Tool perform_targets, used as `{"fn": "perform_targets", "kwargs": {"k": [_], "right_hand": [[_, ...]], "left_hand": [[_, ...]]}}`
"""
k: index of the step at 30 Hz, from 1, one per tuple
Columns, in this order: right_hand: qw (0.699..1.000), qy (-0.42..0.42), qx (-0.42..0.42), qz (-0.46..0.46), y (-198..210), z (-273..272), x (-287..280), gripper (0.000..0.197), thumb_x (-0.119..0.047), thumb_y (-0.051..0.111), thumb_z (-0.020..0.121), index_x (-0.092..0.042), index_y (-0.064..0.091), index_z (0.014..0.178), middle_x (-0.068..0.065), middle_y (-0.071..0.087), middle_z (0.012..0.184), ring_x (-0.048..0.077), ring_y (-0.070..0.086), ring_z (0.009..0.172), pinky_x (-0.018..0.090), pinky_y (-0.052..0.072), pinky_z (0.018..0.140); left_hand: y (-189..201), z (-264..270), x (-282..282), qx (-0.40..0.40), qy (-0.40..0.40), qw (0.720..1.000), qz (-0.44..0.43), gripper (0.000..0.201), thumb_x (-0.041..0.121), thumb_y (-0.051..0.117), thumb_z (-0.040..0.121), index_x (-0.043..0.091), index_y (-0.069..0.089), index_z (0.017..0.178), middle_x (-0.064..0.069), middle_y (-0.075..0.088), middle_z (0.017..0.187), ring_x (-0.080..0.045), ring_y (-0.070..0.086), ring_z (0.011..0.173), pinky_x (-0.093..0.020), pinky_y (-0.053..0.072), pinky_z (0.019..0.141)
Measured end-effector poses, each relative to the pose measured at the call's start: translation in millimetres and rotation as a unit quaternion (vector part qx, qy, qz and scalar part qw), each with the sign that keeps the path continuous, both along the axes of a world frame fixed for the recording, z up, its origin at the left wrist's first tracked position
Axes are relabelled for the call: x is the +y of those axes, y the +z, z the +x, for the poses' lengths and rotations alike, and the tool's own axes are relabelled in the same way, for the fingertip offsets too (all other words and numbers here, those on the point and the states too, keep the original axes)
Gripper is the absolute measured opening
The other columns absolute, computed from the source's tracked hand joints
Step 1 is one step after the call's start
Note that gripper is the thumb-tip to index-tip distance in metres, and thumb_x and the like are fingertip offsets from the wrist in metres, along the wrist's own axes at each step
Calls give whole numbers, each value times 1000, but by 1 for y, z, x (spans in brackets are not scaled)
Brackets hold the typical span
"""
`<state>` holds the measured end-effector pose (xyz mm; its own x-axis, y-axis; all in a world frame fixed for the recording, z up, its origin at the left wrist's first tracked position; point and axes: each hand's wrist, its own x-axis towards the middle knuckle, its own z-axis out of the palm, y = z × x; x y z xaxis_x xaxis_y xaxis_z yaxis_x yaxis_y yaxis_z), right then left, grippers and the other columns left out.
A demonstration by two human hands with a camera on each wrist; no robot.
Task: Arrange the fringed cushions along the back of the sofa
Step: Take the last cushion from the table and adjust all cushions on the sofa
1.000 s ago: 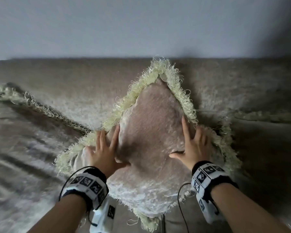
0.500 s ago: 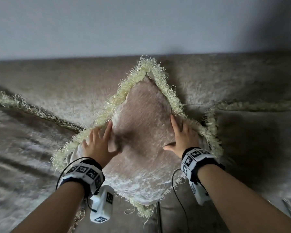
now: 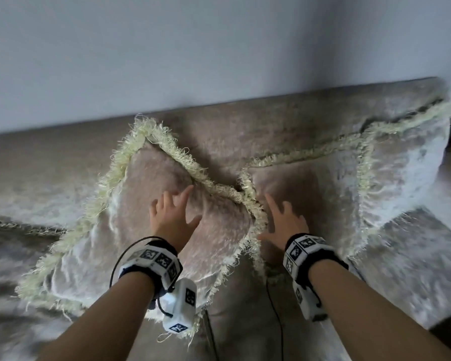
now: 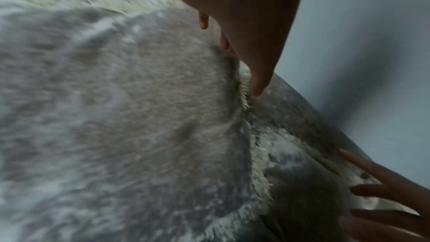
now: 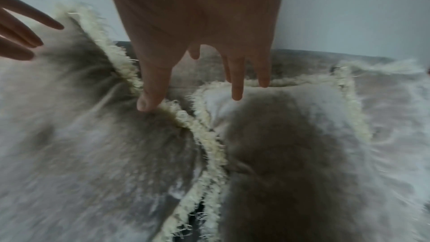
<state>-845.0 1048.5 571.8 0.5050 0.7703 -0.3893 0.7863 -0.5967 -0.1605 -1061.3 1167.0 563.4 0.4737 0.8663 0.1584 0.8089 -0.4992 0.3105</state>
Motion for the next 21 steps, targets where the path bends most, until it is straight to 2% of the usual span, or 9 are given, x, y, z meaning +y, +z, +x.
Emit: {"fn": "perform_targets", "kwargs": {"k": [4, 9, 14, 15, 17, 19, 21], "right_hand": [[999, -54, 4, -3, 0, 61, -43, 109, -53, 66, 75, -40, -18, 143, 18, 7, 153, 36, 34, 133, 52, 32, 107], [993, -109, 51, 0, -4, 156, -82, 108, -50, 66, 78, -39, -18, 144, 21, -1, 155, 34, 21, 141, 44, 35, 104], [994, -94, 54, -9, -26, 272, -89, 109, -52, 66, 76, -40, -21, 142, 22, 0, 155, 35, 19, 142, 47, 31, 108], [995, -85, 56, -12, -34, 293, -88, 111, -54, 66, 75, -41, -23, 141, 21, 2, 155, 35, 21, 141, 47, 32, 108], [996, -65, 58, -34, -52, 327, -91, 115, -59, 66, 72, -47, -31, 133, 21, 3, 155, 35, 26, 139, 48, 36, 107], [995, -53, 73, -37, -68, 355, -91, 117, -59, 67, 71, -52, -38, 122, 20, -2, 156, 35, 24, 140, 49, 37, 107], [995, -39, 89, -34, -84, 376, -89, 117, -57, 67, 71, -54, -39, 119, 18, -7, 156, 35, 19, 142, 50, 34, 108]], "left_hand": [[3, 62, -20, 7, -53, 999, 7, 76, 49, 69, 72, 28, 39, 139, -11, 52, 123, -28, 49, 117, -51, 31, 107], [1, 156, -42, 54, -83, 995, -10, 78, 58, 56, 79, 37, 20, 145, -7, 39, 140, -23, 34, 132, -46, 18, 115], [-16, 269, -54, 57, -78, 995, 5, 83, 57, 62, 74, 29, 29, 144, -10, 46, 135, -28, 40, 128, -48, 23, 111], [-20, 292, -53, 73, -80, 994, 2, 85, 59, 60, 75, 29, 23, 146, -11, 42, 139, -28, 36, 132, -48, 20, 112], [-29, 332, -51, 120, -87, 989, -20, 94, 63, 55, 76, 32, 2, 148, -10, 25, 150, -26, 19, 140, -47, 9, 115], [-37, 368, -49, 142, -99, 985, -28, 106, 67, 56, 73, 36, -19, 140, -10, 8, 156, -27, 4, 144, -49, -1, 115], [-48, 394, -47, 169, -119, 978, -15, 113, 70, 58, 67, 42, -30, 132, -11, -3, 157, -28, -6, 145, -51, -7, 113]]}}
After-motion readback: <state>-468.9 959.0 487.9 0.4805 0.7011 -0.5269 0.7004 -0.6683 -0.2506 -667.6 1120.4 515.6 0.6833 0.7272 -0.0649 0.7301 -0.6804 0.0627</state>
